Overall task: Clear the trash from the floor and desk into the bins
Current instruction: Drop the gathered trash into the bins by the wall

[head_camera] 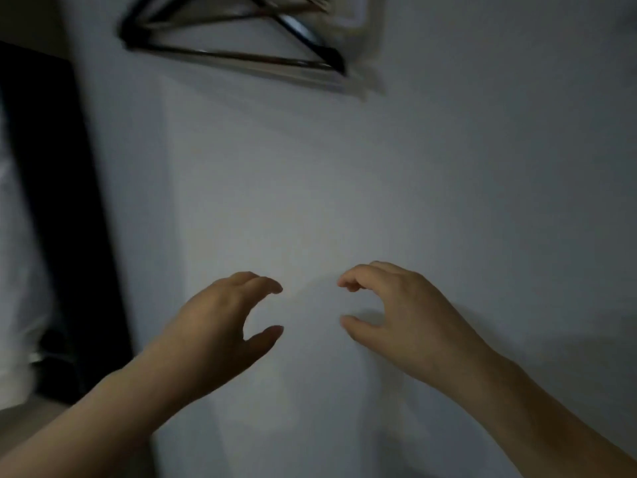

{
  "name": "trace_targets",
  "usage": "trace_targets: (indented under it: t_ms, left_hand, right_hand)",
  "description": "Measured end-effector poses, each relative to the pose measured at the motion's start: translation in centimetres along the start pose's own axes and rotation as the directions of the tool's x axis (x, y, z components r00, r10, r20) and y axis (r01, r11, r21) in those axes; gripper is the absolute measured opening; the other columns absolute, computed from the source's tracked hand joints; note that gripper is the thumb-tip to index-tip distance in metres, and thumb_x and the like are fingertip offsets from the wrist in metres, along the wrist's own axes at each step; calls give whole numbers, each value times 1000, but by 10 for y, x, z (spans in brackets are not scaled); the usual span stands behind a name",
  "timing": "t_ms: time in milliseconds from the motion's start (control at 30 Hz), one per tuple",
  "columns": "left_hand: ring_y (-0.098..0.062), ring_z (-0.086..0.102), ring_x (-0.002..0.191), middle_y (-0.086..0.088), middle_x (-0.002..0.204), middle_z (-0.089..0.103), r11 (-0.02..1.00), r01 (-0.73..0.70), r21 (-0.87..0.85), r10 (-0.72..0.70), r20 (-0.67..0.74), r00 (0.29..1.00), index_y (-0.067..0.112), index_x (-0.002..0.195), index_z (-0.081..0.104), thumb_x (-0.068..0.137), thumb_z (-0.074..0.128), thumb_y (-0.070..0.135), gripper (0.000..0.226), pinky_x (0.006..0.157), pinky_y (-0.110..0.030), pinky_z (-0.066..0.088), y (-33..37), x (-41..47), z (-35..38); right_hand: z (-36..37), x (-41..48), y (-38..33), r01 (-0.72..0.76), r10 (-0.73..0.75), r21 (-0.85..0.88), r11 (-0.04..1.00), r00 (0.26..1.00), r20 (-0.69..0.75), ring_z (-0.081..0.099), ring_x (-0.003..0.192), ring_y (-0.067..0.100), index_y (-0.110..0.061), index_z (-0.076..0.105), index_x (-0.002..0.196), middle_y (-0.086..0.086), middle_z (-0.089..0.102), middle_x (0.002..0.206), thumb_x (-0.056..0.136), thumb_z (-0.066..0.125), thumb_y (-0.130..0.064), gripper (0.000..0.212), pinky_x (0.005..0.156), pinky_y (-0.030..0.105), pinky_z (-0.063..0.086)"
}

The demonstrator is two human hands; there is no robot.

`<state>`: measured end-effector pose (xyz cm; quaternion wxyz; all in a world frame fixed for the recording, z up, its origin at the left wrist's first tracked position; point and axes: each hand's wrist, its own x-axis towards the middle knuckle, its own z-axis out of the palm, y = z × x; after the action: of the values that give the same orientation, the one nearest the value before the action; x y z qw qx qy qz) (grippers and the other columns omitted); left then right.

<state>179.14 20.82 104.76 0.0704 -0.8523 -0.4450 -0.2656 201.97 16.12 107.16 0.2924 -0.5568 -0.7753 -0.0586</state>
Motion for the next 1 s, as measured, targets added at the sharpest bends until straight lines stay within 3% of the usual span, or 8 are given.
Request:
trace_targets:
  t_ms: [133,300,433,533,667,833,1000]
  left_hand:
    - [0,56,93,19,124,53,988,138,74,-134,-51,990,36,127,52,82,62,49,48,87,-14,39,-76,-63,-67]
    - [-11,62,99,11,114,62,931,328,159,-303,-162,939,26,118,62,77,73,39,44,81,-21,46,-154,-156,-140]
    - [4,58,91,24,114,53,870,448,204,-417,-179,891,32,120,59,78,67,43,44,80,-10,41,-202,-225,-186]
    - [-3,59,99,19,117,56,806,549,224,-506,-221,834,31,122,59,78,69,43,46,83,-15,43,-230,-267,-213]
    - [10,52,88,24,118,50,722,651,236,-603,-248,758,38,126,52,76,60,52,52,72,-2,40,-268,-311,-234]
    - [4,50,109,22,123,50,590,754,288,-691,-303,656,38,129,48,81,57,54,52,91,-16,45,-315,-354,-247]
    - [1,51,108,17,124,53,443,841,311,-753,-381,537,34,129,50,83,61,49,49,92,-20,47,-359,-367,-261]
  right_hand:
    - [39,42,-96,162,-163,87,983,987,6,51,102,-3,-35,57,115,-22,56,108,83,63,-39,33,89,17,41]
    - [95,80,-223,367,-380,212,906,925,22,54,103,2,-31,58,118,-18,58,110,84,64,-38,35,89,19,44]
    - [140,100,-315,465,-496,315,827,868,19,55,103,5,-27,60,117,-15,59,109,83,66,-34,35,88,25,46]
    - [171,112,-373,539,-585,356,764,811,27,53,105,3,-29,60,116,-16,58,110,83,65,-36,35,87,22,43]
    - [209,133,-437,614,-685,408,676,727,41,52,105,3,-29,59,117,-15,58,110,83,64,-37,35,88,22,42]
    - [266,164,-503,688,-786,460,561,617,36,51,108,4,-32,56,121,-15,57,115,84,64,-39,38,92,26,43]
    - [308,209,-552,717,-841,523,462,541,1,55,103,9,-30,58,116,-10,60,110,83,65,-38,34,88,32,48]
